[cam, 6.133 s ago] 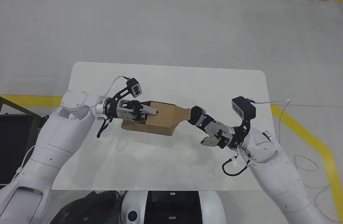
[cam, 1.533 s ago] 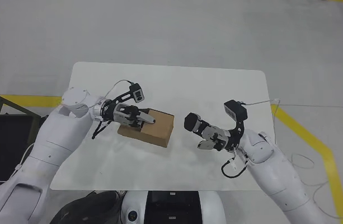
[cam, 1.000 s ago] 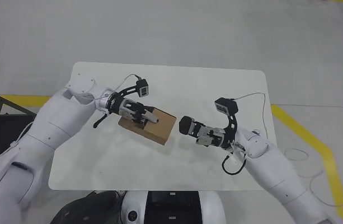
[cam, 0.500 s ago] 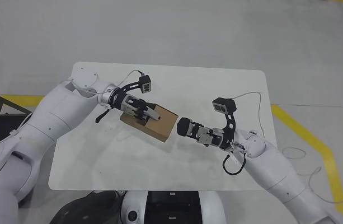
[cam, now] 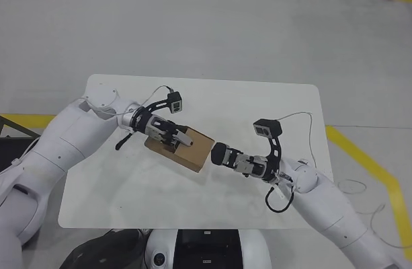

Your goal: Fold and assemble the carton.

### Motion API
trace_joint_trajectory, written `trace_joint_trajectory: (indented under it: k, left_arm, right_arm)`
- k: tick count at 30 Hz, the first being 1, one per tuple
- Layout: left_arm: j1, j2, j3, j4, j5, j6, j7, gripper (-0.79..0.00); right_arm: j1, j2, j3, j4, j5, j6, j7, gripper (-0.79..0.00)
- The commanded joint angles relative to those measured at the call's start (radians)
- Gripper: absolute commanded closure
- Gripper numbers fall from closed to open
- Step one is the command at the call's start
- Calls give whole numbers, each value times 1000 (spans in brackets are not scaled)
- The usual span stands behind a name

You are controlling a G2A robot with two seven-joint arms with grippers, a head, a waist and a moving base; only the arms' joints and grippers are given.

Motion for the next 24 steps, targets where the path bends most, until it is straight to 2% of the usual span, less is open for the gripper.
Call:
trace_joint_trajectory:
  k: [1, 7, 13, 24]
  left_arm:
    - [5, 7, 0, -7, 12, -9, 1, 0]
    - [9, 34, 23, -41, -10, -45, 1, 0]
    - [-8, 61, 81, -52, -85, -80, 1, 0]
    - [-76, 78, 203, -47, -163, -110, 1, 0]
  right_arm:
    - [-10, 2, 7, 1, 31, 2, 24, -785]
    - [-35, 4, 14, 11, 112, 33, 98, -785]
    - [-40, -2, -3, 35, 180, 87, 168, -785]
    - [-17, -35, -58, 47, 260, 151, 233, -785]
